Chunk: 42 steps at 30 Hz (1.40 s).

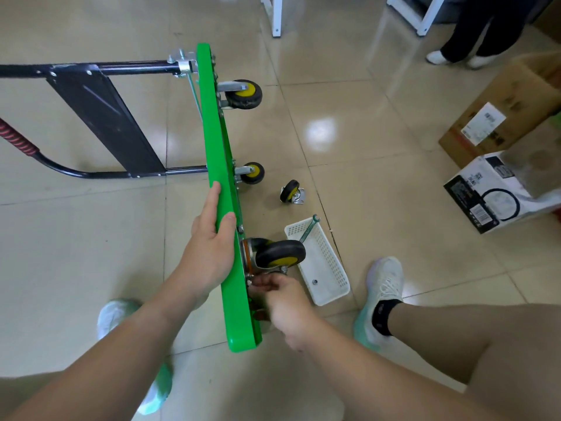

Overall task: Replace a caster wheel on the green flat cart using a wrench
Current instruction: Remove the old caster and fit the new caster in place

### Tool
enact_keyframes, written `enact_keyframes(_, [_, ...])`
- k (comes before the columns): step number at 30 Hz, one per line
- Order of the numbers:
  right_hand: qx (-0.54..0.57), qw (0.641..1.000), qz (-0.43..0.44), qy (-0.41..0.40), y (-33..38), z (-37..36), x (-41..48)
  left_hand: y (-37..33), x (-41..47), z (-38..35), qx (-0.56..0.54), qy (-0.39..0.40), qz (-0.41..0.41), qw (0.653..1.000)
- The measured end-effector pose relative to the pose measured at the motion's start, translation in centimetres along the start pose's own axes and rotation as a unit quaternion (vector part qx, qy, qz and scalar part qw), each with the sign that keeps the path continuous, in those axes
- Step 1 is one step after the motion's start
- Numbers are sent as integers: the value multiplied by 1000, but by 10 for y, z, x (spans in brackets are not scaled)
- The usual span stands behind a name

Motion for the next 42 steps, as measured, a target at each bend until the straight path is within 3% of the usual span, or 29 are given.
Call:
enact_keyframes(2, [20, 999, -33, 25, 0, 0, -3, 0, 0, 0, -3, 3, -3, 1000])
enact_keyframes(7, [15, 1000, -2, 0, -5, 0, 0, 1, 2, -2, 0, 0, 3, 1000])
enact_keyframes(12, [77, 996, -34, 13, 1, 0, 0, 1, 1, -2, 1, -4, 5, 1000])
enact_keyframes(18, [38, 999, 5, 8, 4, -3, 0, 3, 2, -2, 2, -3, -3, 1000])
enact_keyframes(31, [53, 997, -43, 27, 10, 0, -2, 1, 0, -1, 2, 1, 7, 1000])
enact_keyframes(42, [42, 998, -33, 23, 12, -1, -5, 1, -1, -1, -2, 0, -1, 1000])
Point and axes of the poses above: each hand's wrist, its own x-axis towards the middle knuckle, its own z-axis out of the back of the hand, y = z × x, the point moved 1 cm from there along x, towards the middle knuckle, and after that the axes turned 1 degree about -y, right-handed, at the moved point
